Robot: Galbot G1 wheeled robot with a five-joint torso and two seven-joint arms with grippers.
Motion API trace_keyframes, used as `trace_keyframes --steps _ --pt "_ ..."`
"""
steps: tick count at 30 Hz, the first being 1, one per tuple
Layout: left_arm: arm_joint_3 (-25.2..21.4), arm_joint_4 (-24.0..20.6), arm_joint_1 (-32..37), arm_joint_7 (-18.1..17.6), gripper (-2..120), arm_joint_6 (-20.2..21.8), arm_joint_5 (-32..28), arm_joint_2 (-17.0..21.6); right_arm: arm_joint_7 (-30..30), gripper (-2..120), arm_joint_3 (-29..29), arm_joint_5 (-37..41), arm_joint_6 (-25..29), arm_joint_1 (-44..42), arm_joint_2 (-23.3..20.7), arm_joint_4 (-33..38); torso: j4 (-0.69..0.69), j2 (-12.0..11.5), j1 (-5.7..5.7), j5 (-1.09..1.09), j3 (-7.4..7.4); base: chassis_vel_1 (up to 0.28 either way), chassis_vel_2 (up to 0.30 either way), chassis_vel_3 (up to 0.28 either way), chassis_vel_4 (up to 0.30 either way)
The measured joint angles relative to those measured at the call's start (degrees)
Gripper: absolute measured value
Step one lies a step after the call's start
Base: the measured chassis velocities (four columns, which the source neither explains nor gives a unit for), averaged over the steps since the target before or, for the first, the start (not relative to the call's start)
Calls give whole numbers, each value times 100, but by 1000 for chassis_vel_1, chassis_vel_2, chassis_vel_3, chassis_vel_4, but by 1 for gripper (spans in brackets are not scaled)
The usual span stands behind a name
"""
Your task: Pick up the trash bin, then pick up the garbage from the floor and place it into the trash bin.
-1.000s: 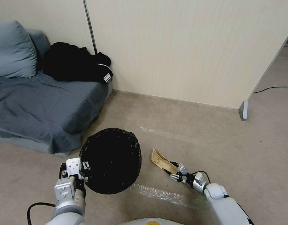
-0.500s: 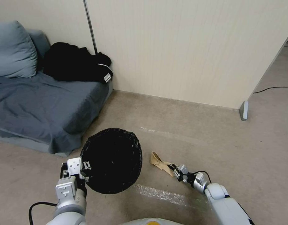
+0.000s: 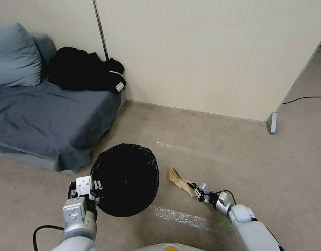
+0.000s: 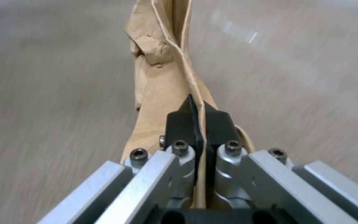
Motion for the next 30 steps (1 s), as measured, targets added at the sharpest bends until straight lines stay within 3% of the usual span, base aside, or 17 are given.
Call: trace_keyframes --steps 6,14,15,18,22,30 --pt "-4 59 -39 1 1 -13 -62 56 425 0 17 429 -30 -379 -76 1243 0 0 0 0 0 0 0 0 0" --pt "36 104 -36 3 1 -26 -76 78 740 0 -23 942 -322 -999 -152 3553 -1 0 0 0 0 0 0 0 0" --pt "36 104 -36 3 1 -26 -76 78 740 0 -23 942 -322 -999 -152 3553 -1 0 0 0 0 0 0 0 0" --pt "42 111 -33 9 1 -27 -76 88 793 0 -177 1293 -527 -1263 -216 4819 1 0 0 -1 0 0 0 0 0" --pt "56 124 -30 9 1 -28 -73 105 792 0 -467 1575 -647 -1465 -345 5599 0 0 0 0 0 0 0 0 0" --pt "123 151 -88 29 1 -28 -15 163 938 0 -1304 1563 -771 -1720 -613 6343 0 0 0 1 0 0 0 0 0"
